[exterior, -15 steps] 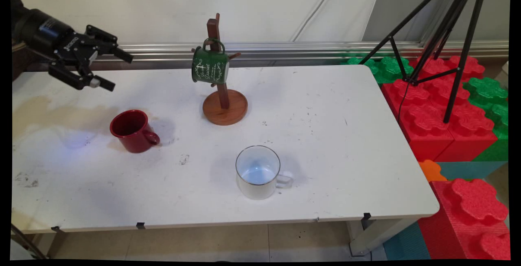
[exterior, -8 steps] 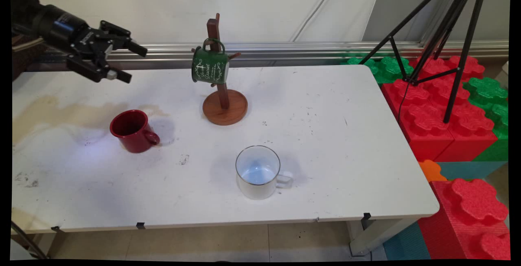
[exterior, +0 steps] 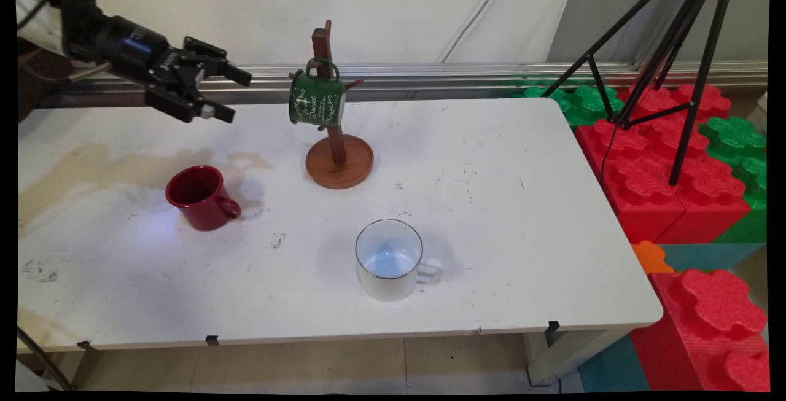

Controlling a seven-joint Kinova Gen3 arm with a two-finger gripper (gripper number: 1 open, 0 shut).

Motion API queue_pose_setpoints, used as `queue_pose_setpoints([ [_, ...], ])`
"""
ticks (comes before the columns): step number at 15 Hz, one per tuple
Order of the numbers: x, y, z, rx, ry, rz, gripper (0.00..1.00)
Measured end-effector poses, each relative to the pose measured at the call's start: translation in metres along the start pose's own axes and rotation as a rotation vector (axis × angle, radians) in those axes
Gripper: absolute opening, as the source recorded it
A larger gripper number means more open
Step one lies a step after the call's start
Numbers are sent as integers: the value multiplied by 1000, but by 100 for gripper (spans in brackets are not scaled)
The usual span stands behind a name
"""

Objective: Pick up the green mug from the rack

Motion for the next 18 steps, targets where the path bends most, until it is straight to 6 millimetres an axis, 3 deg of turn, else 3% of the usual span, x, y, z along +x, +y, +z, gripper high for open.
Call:
queue_pose_setpoints([
  [18,-17,-19,77,22,69,-123,100],
])
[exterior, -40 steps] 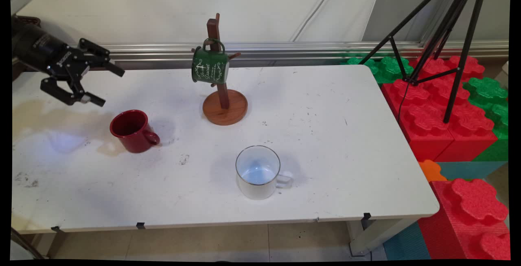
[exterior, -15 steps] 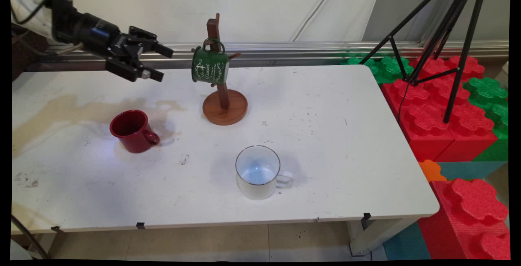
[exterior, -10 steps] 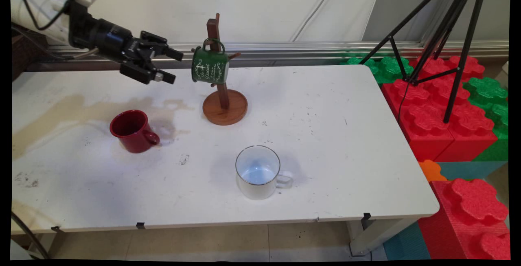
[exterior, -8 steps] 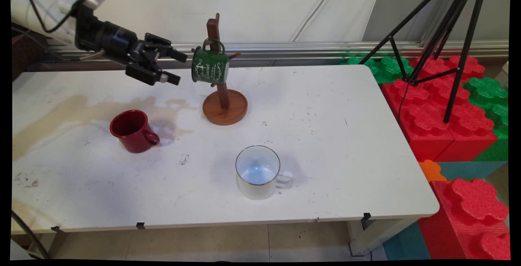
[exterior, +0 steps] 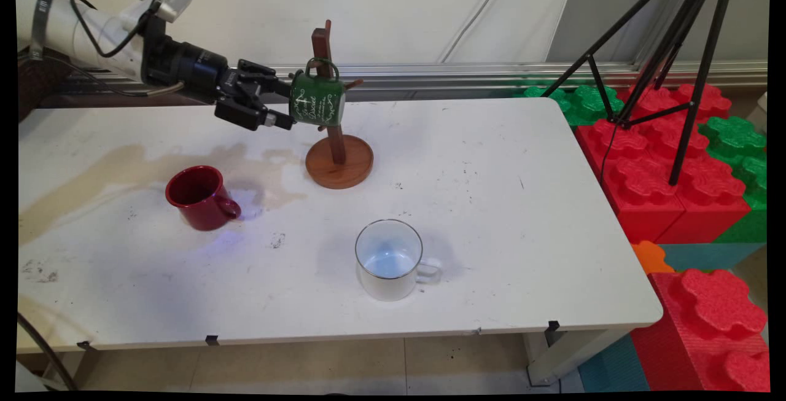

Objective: Pick up the green mug from the rack

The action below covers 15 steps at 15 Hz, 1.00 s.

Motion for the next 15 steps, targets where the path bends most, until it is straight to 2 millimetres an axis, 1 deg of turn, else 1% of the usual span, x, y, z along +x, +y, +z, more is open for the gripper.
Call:
queue_pose_setpoints([
  [15,-9,-7,23,21,61,-141,100],
])
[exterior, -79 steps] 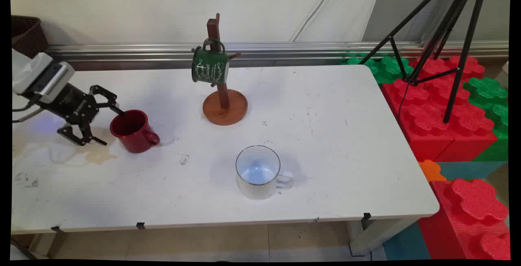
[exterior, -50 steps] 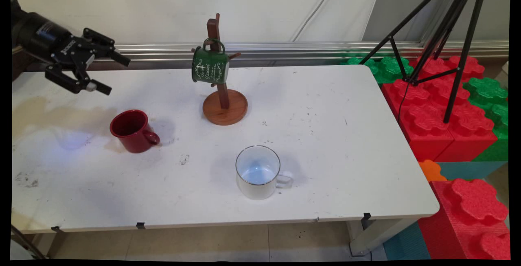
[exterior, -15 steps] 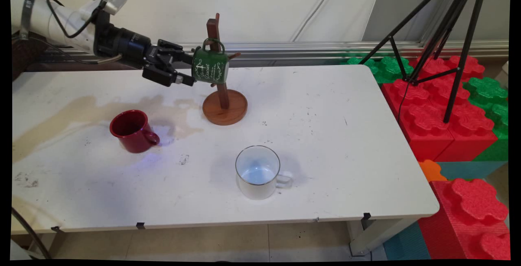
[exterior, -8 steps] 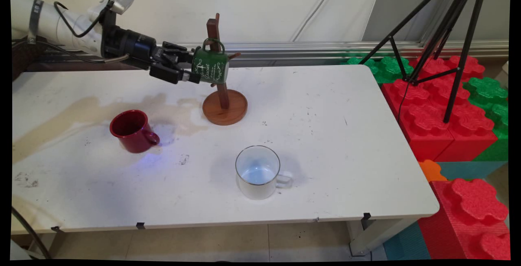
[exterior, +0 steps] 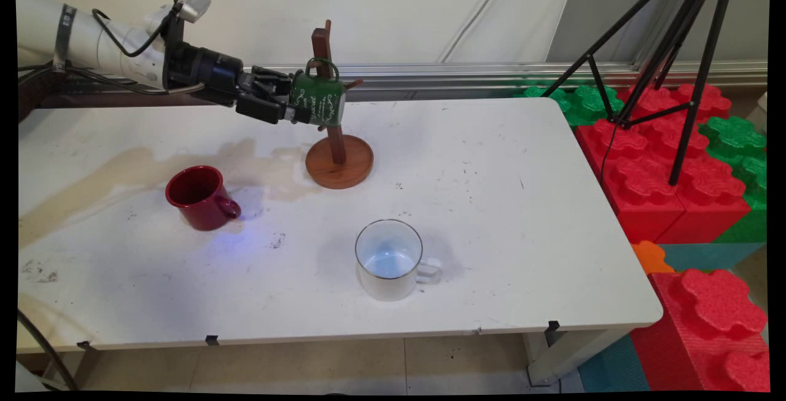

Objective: Pick up the green mug from the rack, then place the picked object on the table

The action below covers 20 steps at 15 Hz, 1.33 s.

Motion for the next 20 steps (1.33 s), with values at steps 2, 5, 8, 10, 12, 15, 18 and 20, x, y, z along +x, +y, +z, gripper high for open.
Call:
queue_pose_setpoints([
  [2,-1,-1,2,2,5,-11,100],
  [5,-2,-1,3,1,10,-23,100],
  [8,-3,-1,4,-1,13,-32,100],
  [10,-4,-1,3,-5,15,-36,0],
  [12,-4,-1,3,-10,14,-39,0],
  [15,-6,0,2,-22,10,-43,0],
  [18,-7,1,0,-33,5,-43,0],
  [20,-7,2,-1,-44,1,-42,0],
])
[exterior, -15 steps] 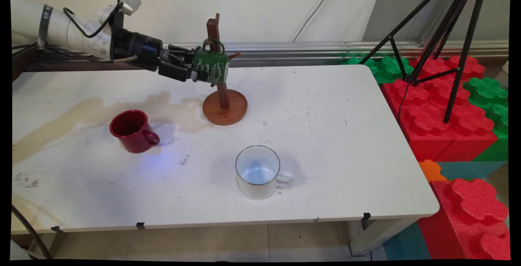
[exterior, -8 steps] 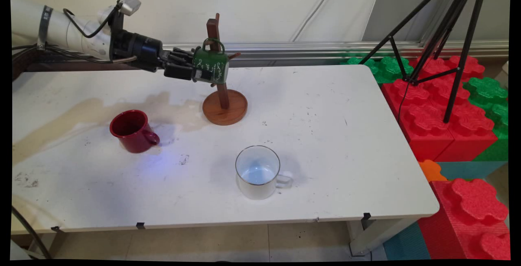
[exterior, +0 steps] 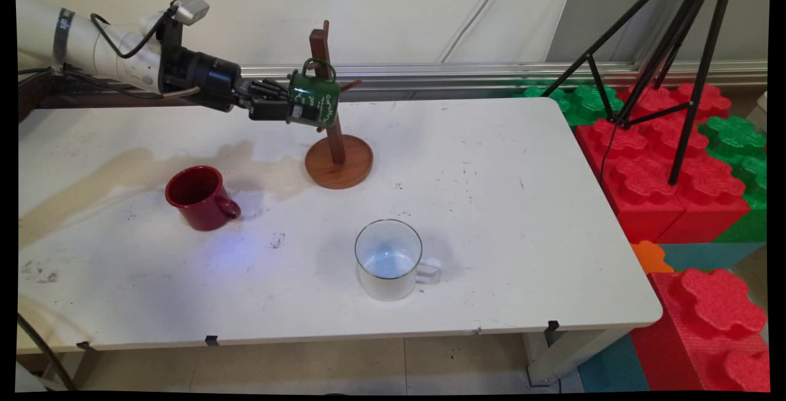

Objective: Place the picked object on the table

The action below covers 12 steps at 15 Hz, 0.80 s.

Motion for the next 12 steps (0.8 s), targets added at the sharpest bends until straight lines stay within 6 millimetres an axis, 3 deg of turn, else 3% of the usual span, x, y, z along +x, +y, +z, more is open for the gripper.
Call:
queue_pose_setpoints([
  [1,6,-3,10,-21,-6,8,0],
  [12,9,8,0,-60,1,18,0],
])
